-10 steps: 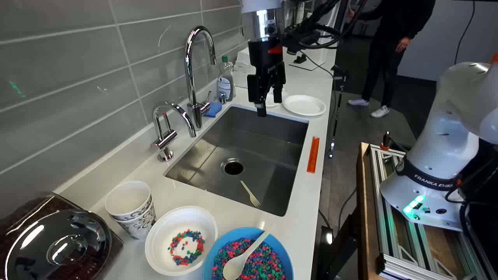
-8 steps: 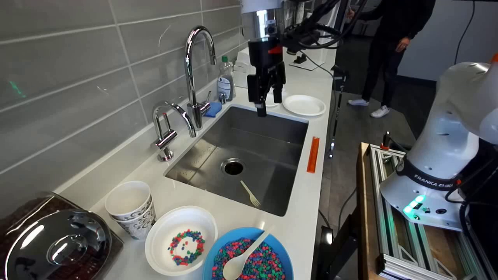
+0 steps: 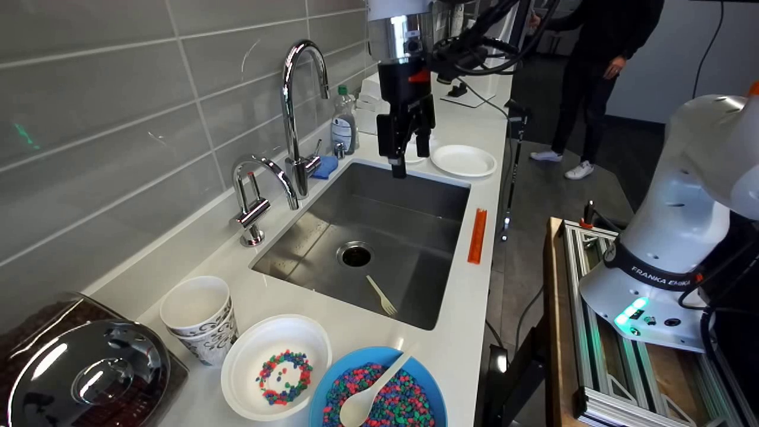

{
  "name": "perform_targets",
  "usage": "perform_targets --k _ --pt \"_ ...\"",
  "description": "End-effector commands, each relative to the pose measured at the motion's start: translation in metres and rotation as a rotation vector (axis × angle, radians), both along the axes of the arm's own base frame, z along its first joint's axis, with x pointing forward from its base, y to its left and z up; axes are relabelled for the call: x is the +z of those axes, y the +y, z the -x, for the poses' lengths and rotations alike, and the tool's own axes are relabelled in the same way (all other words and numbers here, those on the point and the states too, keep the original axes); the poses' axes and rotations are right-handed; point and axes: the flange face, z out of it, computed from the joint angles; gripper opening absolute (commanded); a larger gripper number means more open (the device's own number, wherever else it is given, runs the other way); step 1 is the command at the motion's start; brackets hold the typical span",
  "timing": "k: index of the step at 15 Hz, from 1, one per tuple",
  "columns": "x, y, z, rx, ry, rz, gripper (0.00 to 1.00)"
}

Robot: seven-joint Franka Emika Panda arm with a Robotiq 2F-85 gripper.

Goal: Scoop up the contents in the bowl and put them inside the white bowl

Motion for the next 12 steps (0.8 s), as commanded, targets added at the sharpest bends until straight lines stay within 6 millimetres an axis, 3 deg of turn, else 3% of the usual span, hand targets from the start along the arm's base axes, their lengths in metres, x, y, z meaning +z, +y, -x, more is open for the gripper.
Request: perform_targets --k 1,7,12 --pt "0.003 0.036 -0.014 0.167 -0.039 0.057 1.00" --pt "0.010 0.120 -0.024 0.474 -0.155 0.117 1.00" --pt "-0.001 0.168 -0.020 0.739 -0.217 0.155 1.00"
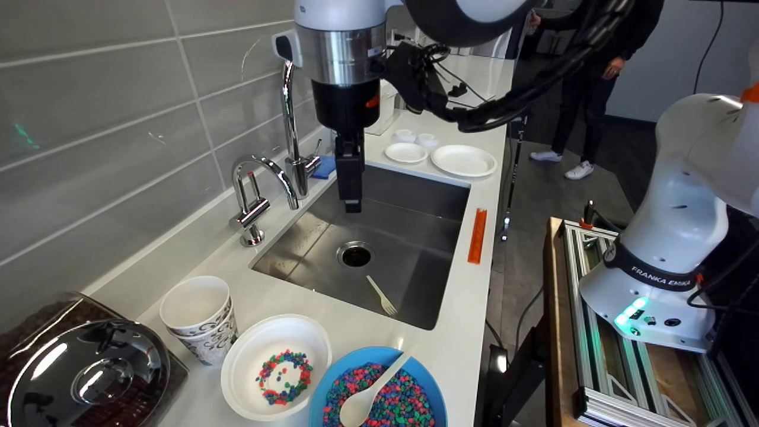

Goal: Scoop up the contents in the bowl and put them inside the white bowl

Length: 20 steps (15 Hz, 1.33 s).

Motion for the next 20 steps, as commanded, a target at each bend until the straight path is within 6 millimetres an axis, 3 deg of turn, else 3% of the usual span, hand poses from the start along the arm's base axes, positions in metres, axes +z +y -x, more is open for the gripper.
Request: perform_targets --k 1,6,7,12,17,20 --pt "-0.013 0.034 -0.001 0.196 -0.042 0.027 1.00" --pt "-0.036 0.085 0.005 0.463 -0.087 0.023 1.00" --pt "-0.028 0.071 0.010 0.369 -0.077 0.014 1.00" --pt "-0.029 0.072 0.008 0.371 -0.078 0.013 1.00" --pt "-0.037 0.095 0.035 0.618 -0.074 0.023 1.00" --pt "-0.051 0.109 0.056 0.748 -0.062 0.023 1.00"
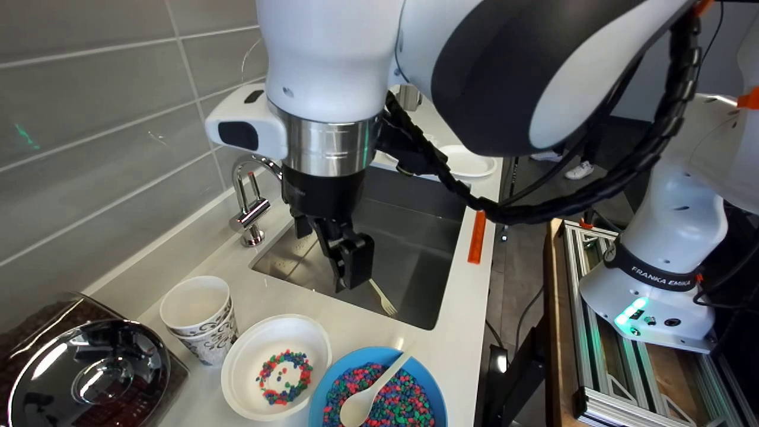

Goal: Scoop up the contents in the bowl and put them inside the white bowl

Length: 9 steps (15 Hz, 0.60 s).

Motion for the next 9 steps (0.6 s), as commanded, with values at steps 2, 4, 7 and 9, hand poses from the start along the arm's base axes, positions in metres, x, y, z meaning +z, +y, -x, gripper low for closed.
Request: perform_targets --k 2,4,7,9 --pt "-0.028 0.011 0.035 0.192 0.015 0.019 1.00" --pt "-0.041 0.013 0.045 0.242 0.032 0.024 1.00" --pt "-0.057 0.014 0.053 0.311 0.056 0.034 1.00" --pt "-0.067 0.015 0.055 0.369 0.073 0.040 1.00"
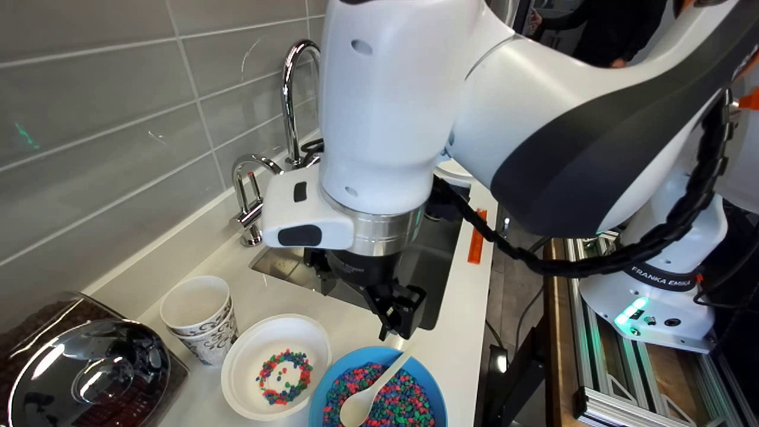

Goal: Scoop up the contents in the bowl and put them inside the white bowl

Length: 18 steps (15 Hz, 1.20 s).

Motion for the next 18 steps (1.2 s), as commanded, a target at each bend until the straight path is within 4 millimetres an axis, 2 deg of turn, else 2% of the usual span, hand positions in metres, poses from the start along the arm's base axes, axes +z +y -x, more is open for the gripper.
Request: perform_targets --k 1,7,16,17,18 --pt "-0.018 0.002 0.007 0.108 0.027 0.006 1.00" --pt "-0.039 0.012 0.012 0.142 0.102 0.038 1.00" --pt "-0.054 0.030 0.045 0.033 0.198 0.012 1.00" --pt "-0.056 0.031 0.047 0.021 0.202 0.015 1.00" --pt "-0.051 0.029 0.039 0.053 0.174 0.003 1.00"
